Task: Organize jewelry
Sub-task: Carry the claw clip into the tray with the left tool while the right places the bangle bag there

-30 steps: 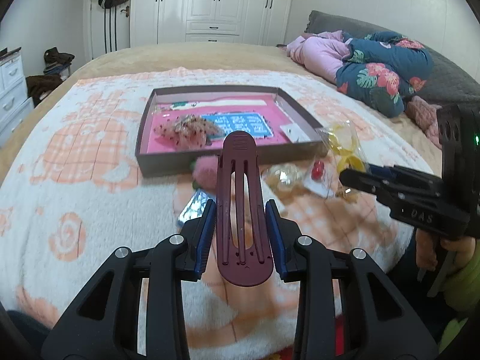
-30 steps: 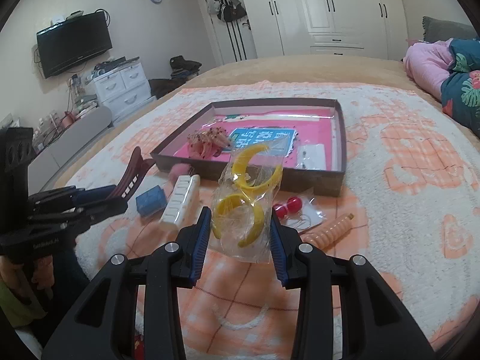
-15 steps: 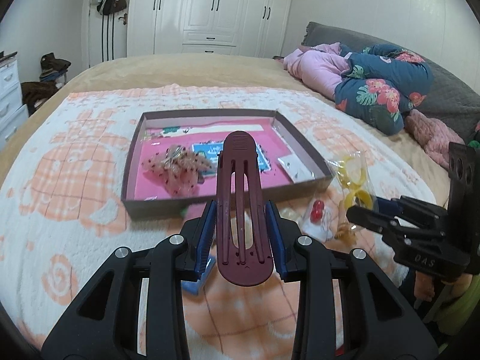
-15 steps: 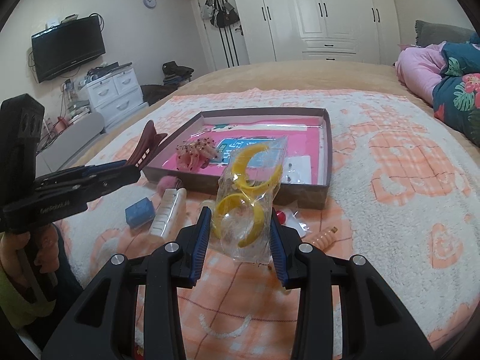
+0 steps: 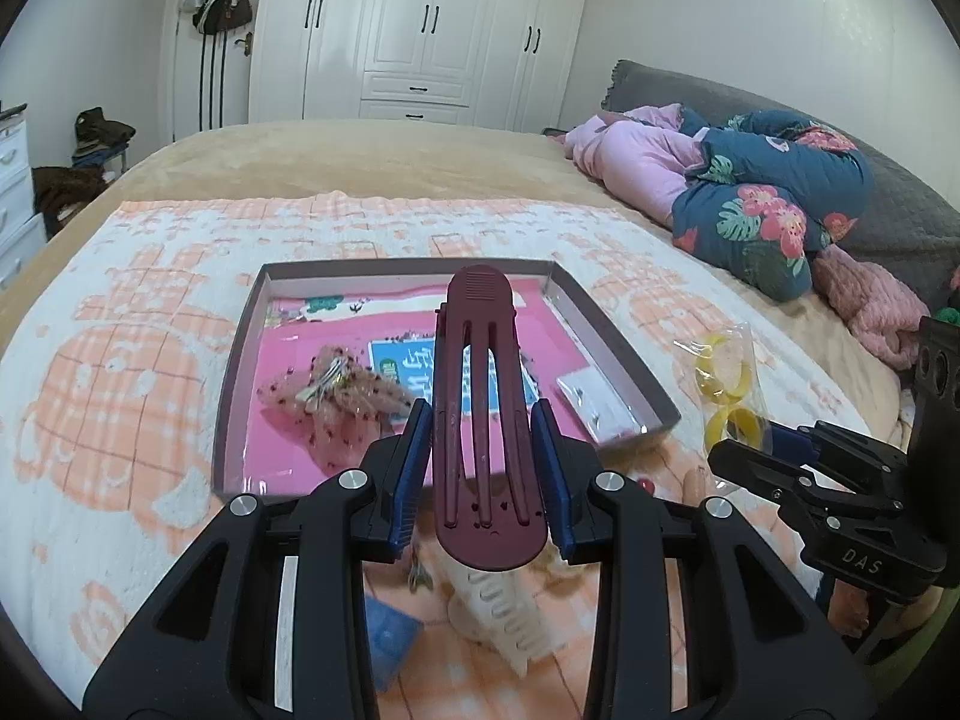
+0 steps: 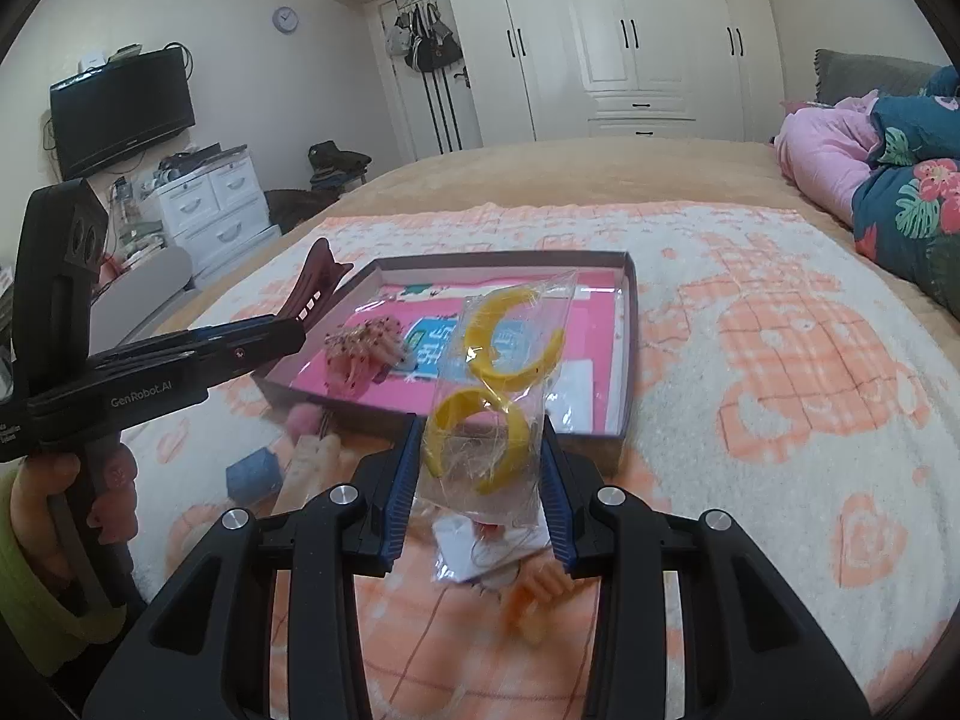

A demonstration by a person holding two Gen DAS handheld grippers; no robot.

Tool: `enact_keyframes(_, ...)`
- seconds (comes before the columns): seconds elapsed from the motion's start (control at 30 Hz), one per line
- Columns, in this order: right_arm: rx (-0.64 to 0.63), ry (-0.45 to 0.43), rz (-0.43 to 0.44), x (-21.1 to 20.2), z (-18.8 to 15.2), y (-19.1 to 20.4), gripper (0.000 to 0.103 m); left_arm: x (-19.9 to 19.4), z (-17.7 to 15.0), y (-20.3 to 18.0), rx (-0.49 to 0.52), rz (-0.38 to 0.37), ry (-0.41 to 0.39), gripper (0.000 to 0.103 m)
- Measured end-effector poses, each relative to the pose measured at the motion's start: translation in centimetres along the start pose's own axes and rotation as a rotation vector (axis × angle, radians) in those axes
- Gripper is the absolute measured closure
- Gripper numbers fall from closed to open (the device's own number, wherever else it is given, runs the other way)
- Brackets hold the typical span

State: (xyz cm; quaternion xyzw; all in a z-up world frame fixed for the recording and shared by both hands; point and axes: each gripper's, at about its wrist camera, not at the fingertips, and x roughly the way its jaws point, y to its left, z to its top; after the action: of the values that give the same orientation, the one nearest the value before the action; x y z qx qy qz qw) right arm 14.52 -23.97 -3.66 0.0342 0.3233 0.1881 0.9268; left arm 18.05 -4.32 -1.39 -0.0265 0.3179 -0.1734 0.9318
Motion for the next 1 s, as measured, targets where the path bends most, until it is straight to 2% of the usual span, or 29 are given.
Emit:
enact_keyframes(0.43,0.004,-0.007,-0.032,2.5,2.6,-1.4,0.067,3.4,1.8,1.3,-0.012,0.025,0.021,0.077)
enact_keyframes(1.0,-0.019,0.064,-0.061,7.7,4.5,-2.4,0.067,7.2,1.6,3.3,-0.026,0.051,0.079,0.077)
